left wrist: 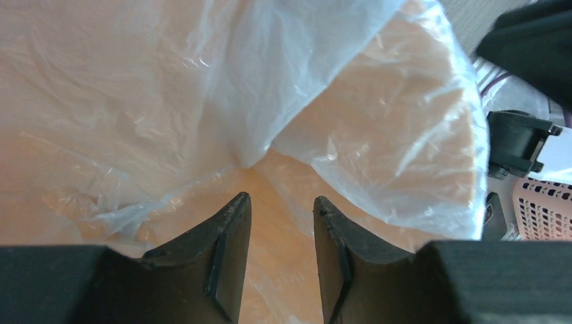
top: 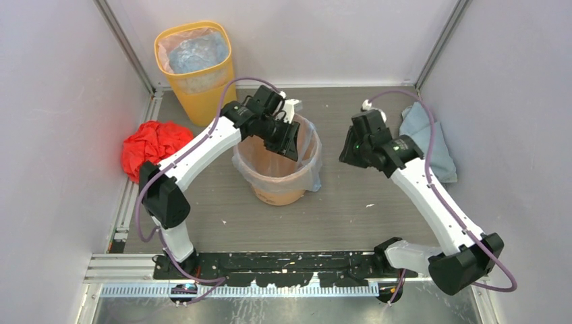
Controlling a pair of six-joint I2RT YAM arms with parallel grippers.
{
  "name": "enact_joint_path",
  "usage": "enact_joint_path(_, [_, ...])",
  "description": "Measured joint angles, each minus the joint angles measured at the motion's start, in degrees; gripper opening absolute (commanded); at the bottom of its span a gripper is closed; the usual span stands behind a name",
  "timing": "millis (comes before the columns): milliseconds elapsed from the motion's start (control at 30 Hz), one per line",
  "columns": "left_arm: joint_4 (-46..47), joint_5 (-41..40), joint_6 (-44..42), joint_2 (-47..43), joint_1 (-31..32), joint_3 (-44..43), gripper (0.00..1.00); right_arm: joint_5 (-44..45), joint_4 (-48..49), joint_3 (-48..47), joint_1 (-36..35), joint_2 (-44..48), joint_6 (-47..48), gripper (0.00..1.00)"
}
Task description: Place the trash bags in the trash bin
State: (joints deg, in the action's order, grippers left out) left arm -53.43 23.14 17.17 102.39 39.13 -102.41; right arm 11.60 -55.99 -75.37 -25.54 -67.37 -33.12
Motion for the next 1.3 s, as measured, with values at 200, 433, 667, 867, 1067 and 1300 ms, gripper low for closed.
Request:
enact_joint_path(200, [6.4,-0.5,1.0,0.2,0.6,5.5,0.4,-9.9,8.5,11.2,0.0,-0.1,-5.2,0.34])
enact_joint_path(433, [13.7,-1.3,3.4,0.2,1.7,12.9,0.39,-14.4,17.5,15.0,0.0,0.4,-9.8,0.34])
enact_joint_path(667, [17.8,-3.5,5.5,0.2,2.3,17.7,0.38,-15.6,20.5,17.2,0.0,0.4,-11.4,0.3])
enact_joint_path(867, [19.8,-4.6,6.7,0.2,2.5,17.9,0.38,-15.8,21.4,21.6,0.0,0.4,-12.7,0.28])
enact_joint_path(1067, [20.5,-5.6,7.0,0.5,3.1,17.9,0.35,-15.8,21.8,24.9,0.0,0.4,-13.7,0.19])
enact_joint_path(1300, [20.7,-6.7,7.9,0.9,3.6,18.6,0.24,-16.2,23.9,26.2,0.0,0.3,-14.0,0.15])
